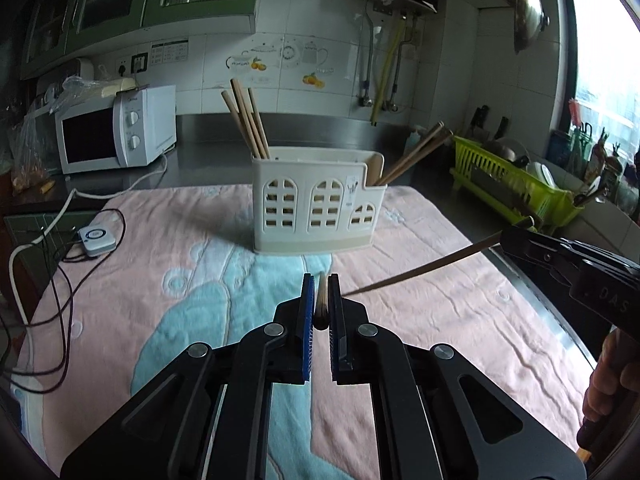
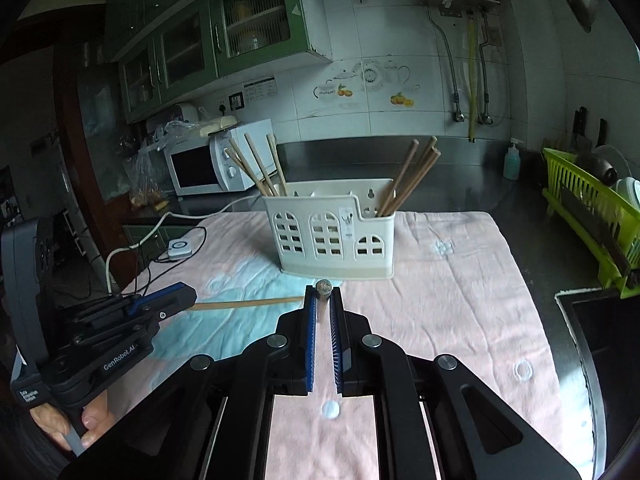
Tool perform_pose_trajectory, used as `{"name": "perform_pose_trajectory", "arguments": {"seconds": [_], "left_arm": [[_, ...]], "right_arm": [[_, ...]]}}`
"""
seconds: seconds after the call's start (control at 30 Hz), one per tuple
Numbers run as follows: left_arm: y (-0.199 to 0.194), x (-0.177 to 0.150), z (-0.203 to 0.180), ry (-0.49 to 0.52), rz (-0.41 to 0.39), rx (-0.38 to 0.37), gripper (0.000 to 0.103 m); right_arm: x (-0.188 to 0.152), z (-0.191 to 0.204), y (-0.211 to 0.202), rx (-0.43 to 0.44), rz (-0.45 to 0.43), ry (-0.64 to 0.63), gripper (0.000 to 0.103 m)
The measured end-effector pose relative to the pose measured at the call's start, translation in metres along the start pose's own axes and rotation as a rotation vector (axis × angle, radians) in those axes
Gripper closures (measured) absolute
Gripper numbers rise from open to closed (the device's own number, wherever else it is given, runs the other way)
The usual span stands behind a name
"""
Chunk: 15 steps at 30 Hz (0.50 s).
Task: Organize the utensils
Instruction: 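Lift both chopsticks and carry them above the white holder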
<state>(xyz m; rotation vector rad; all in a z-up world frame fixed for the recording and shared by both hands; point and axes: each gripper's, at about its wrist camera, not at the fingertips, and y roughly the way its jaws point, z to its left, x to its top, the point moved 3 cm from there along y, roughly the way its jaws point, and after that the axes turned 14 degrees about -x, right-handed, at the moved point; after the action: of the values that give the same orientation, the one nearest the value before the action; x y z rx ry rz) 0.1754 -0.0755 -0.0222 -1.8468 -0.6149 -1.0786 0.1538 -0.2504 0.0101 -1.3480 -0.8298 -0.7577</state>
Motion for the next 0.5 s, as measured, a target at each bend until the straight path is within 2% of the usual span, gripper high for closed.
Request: {"name": "perform_pose_trajectory", "arguments": {"seconds": [0.23,0.5], "left_arm": [[0.012,0.021,0.005,0.003,-0.068,-0.007,0.098],[0.021,0.033,0.007,0.009,-0.118,-0.014,0.098]], "right_arm": [[0.021,-0.001,0.014,0.002,-0.008,-0.003,0.096],[0.03,0.001,0.019,-0.004,-0.026,-0.02,0.096]]}}
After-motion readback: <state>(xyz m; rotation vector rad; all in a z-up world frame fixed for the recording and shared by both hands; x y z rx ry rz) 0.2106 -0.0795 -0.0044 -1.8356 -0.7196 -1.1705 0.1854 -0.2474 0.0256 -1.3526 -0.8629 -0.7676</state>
